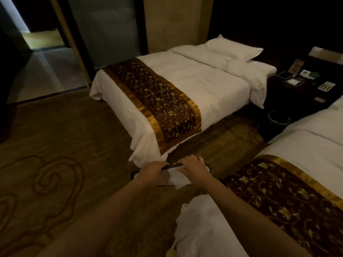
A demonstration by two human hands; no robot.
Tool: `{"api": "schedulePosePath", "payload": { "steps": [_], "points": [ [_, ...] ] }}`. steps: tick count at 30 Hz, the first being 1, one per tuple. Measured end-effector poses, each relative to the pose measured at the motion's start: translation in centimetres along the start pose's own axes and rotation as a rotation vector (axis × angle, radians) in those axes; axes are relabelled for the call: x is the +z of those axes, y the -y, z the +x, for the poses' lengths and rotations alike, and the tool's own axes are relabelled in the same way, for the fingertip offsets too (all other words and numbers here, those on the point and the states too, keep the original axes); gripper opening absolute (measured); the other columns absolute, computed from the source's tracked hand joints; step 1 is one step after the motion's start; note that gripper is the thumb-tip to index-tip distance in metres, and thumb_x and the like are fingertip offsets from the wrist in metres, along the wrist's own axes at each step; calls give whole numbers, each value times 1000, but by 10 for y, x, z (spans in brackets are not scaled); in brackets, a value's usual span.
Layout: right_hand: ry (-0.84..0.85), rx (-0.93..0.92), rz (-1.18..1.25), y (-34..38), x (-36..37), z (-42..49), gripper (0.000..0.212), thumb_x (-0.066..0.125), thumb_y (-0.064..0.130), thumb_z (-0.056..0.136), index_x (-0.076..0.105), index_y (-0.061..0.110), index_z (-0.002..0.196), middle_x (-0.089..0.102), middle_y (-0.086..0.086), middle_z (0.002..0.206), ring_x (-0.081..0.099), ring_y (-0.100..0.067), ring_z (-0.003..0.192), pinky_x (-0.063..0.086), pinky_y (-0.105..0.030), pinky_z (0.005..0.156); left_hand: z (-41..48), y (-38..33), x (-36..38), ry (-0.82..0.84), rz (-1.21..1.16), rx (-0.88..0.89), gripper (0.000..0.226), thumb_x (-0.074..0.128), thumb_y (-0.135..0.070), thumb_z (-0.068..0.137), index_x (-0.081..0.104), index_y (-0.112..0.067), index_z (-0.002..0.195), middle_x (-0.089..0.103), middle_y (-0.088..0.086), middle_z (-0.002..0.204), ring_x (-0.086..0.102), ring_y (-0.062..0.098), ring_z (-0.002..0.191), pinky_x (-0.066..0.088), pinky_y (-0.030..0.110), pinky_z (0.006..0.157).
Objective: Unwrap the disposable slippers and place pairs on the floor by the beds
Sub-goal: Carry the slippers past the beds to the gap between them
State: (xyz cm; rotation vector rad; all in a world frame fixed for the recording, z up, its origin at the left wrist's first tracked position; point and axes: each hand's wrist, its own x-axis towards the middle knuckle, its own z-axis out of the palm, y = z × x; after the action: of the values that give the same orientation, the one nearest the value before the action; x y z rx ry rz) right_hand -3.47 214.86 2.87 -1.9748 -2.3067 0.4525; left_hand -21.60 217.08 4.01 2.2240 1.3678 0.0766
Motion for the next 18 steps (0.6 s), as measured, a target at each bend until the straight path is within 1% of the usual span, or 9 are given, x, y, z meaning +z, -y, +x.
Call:
{"api": "schedulePosePath", "payload": {
  "steps": [3,6,9,13,16,18],
  "points": [
    [11,38,18,-35,-19,45,34,38,35,97,50,21,126,53,-2,127,41,-22,121,23,-39,103,63,-3,-17,5,25,33,31,50,-20,89,59,-27,117,68,2,110,62,20,98,47,31,87],
    [5,76,15,-66,-34,86,33,39,34,97,50,21,125,53,-2,127,41,-22,122,24,-39,103,125,-5,-32,38,54,83,35,50,-17,87,58,-26,120,68,3,111,61,23,100,47,35,88],
    [-31,158,47,-99,-41,122,32,40,33,97,51,21,125,53,-2,127,41,-22,122,24,-39,104,191,-7,-40,81,81,160,35,49,-16,87,58,-26,119,67,3,112,60,24,102,45,36,89],
    [-37,282,86,-148,-48,169,33,38,34,98,50,22,126,52,-1,130,40,-22,123,26,-39,102,287,-13,-42,189,140,270,35,48,-18,88,55,-24,123,64,3,116,58,24,106,42,39,94],
    [-64,395,105,-188,-51,203,32,37,35,98,51,22,123,53,-2,128,41,-23,121,27,-38,99,361,-20,-41,275,130,360,32,47,-17,89,57,-24,119,66,4,111,60,25,101,45,39,92],
    [-107,469,124,-213,-50,220,31,37,36,97,52,22,120,54,-2,124,43,-22,118,28,-38,97,408,-30,-40,334,162,426,32,47,-14,89,58,-24,117,66,3,111,60,24,102,45,40,93]
  ]
}}
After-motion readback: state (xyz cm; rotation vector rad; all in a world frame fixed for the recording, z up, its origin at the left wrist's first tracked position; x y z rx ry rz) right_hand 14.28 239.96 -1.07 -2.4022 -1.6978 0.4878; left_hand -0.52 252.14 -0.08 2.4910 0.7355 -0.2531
